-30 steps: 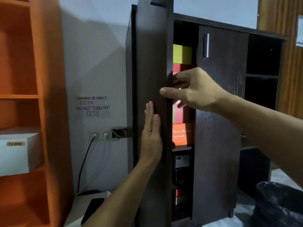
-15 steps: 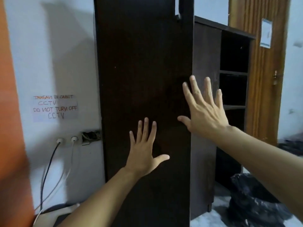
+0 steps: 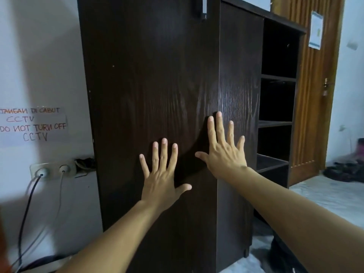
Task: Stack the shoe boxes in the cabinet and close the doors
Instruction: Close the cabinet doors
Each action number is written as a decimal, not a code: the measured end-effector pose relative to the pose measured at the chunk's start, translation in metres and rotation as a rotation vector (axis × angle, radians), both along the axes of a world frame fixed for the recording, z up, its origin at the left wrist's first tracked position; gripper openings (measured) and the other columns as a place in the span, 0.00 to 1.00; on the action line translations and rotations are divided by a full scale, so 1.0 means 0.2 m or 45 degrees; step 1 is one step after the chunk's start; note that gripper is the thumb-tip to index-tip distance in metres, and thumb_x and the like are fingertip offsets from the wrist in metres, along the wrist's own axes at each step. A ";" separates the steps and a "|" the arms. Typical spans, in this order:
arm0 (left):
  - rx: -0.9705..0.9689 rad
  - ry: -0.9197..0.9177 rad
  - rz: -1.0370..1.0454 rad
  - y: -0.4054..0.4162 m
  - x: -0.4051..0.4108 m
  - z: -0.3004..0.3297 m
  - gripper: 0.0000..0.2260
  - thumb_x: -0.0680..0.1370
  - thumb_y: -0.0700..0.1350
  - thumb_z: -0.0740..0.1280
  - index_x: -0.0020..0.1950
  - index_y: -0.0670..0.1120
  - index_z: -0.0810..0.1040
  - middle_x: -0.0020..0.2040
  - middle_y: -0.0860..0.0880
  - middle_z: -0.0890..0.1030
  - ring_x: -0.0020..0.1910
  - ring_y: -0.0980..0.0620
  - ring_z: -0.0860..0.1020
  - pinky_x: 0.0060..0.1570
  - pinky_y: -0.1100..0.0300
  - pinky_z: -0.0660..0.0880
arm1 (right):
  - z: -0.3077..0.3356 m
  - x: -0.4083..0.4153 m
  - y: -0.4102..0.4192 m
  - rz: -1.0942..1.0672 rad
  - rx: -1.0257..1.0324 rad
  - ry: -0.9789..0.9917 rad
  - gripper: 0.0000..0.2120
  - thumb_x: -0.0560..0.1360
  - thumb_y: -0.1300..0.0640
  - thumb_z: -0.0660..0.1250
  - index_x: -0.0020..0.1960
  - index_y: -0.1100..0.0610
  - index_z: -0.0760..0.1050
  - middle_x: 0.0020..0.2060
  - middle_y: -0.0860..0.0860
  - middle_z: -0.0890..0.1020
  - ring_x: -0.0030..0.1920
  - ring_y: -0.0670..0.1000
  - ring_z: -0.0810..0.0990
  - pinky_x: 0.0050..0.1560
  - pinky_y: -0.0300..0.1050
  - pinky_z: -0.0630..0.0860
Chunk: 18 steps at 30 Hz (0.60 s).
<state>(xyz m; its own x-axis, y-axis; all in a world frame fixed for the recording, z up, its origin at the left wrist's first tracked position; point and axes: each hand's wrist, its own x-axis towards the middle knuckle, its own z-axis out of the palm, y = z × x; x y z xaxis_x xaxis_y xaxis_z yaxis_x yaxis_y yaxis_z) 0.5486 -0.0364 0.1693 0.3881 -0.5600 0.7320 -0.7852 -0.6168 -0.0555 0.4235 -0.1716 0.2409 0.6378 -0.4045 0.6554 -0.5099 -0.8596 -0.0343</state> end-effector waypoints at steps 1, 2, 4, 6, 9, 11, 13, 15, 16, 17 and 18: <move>0.001 -0.005 0.021 -0.01 0.01 0.00 0.51 0.68 0.76 0.52 0.78 0.49 0.31 0.77 0.44 0.30 0.76 0.41 0.31 0.70 0.33 0.34 | 0.00 0.02 -0.02 -0.001 -0.003 0.006 0.48 0.76 0.33 0.55 0.74 0.52 0.23 0.70 0.50 0.21 0.76 0.63 0.34 0.72 0.71 0.51; 0.000 -0.013 0.039 -0.03 0.02 0.00 0.52 0.68 0.75 0.54 0.77 0.49 0.31 0.77 0.44 0.30 0.76 0.41 0.31 0.70 0.32 0.35 | 0.01 0.04 -0.03 0.000 -0.005 0.013 0.48 0.76 0.33 0.55 0.74 0.52 0.23 0.70 0.50 0.21 0.76 0.63 0.34 0.72 0.71 0.51; 0.005 -0.019 0.061 -0.05 0.04 0.00 0.54 0.67 0.74 0.58 0.77 0.49 0.31 0.77 0.44 0.29 0.75 0.41 0.29 0.69 0.32 0.34 | 0.01 0.07 -0.06 0.010 -0.004 0.027 0.51 0.75 0.32 0.57 0.74 0.52 0.23 0.71 0.50 0.22 0.76 0.63 0.34 0.72 0.71 0.51; -0.004 -0.017 0.071 -0.06 0.05 0.00 0.54 0.67 0.74 0.59 0.78 0.49 0.32 0.77 0.44 0.28 0.75 0.41 0.29 0.70 0.32 0.34 | 0.02 0.11 -0.09 0.026 -0.005 0.042 0.55 0.72 0.32 0.62 0.74 0.53 0.22 0.72 0.50 0.22 0.76 0.63 0.35 0.72 0.71 0.51; -0.023 -0.015 0.107 -0.09 0.08 -0.01 0.56 0.66 0.73 0.63 0.79 0.48 0.35 0.78 0.44 0.31 0.76 0.41 0.30 0.70 0.31 0.37 | 0.02 0.15 -0.12 0.051 0.004 0.046 0.60 0.68 0.32 0.67 0.74 0.52 0.23 0.73 0.50 0.24 0.77 0.63 0.36 0.72 0.70 0.52; -0.033 -0.029 0.127 -0.11 0.10 -0.01 0.57 0.66 0.73 0.65 0.79 0.48 0.36 0.78 0.43 0.32 0.76 0.40 0.32 0.70 0.30 0.38 | 0.02 0.19 -0.13 0.073 0.020 0.024 0.61 0.68 0.34 0.70 0.75 0.52 0.25 0.74 0.49 0.25 0.77 0.63 0.38 0.72 0.70 0.54; -0.046 -0.039 0.148 -0.12 0.11 -0.01 0.57 0.65 0.72 0.67 0.79 0.47 0.37 0.79 0.42 0.34 0.77 0.40 0.34 0.70 0.31 0.38 | 0.02 0.22 -0.15 0.090 0.035 0.013 0.60 0.69 0.36 0.70 0.76 0.51 0.26 0.74 0.48 0.26 0.77 0.63 0.39 0.72 0.70 0.55; -0.075 -0.036 0.175 -0.13 0.13 -0.02 0.58 0.65 0.69 0.70 0.79 0.46 0.38 0.79 0.41 0.35 0.77 0.40 0.35 0.71 0.32 0.39 | 0.03 0.25 -0.16 0.113 0.064 0.023 0.58 0.70 0.38 0.70 0.76 0.51 0.27 0.75 0.48 0.27 0.77 0.63 0.39 0.72 0.70 0.55; -0.091 -0.030 0.190 -0.14 0.14 -0.02 0.59 0.65 0.67 0.72 0.79 0.45 0.38 0.79 0.40 0.36 0.77 0.39 0.35 0.72 0.32 0.40 | 0.03 0.27 -0.17 0.125 0.081 0.031 0.57 0.71 0.39 0.70 0.76 0.51 0.28 0.75 0.48 0.27 0.77 0.63 0.40 0.72 0.70 0.56; -0.106 -0.025 0.202 -0.14 0.15 -0.03 0.59 0.64 0.66 0.73 0.80 0.45 0.39 0.79 0.39 0.36 0.77 0.39 0.36 0.72 0.32 0.40 | 0.03 0.29 -0.18 0.136 0.094 0.037 0.56 0.71 0.40 0.70 0.76 0.51 0.28 0.75 0.47 0.28 0.77 0.63 0.40 0.72 0.70 0.56; -0.114 -0.026 0.213 -0.14 0.17 -0.03 0.59 0.64 0.65 0.74 0.80 0.45 0.41 0.79 0.39 0.37 0.77 0.39 0.36 0.72 0.32 0.40 | 0.03 0.31 -0.18 0.146 0.108 0.041 0.56 0.72 0.41 0.70 0.77 0.50 0.29 0.75 0.47 0.29 0.77 0.63 0.41 0.72 0.69 0.57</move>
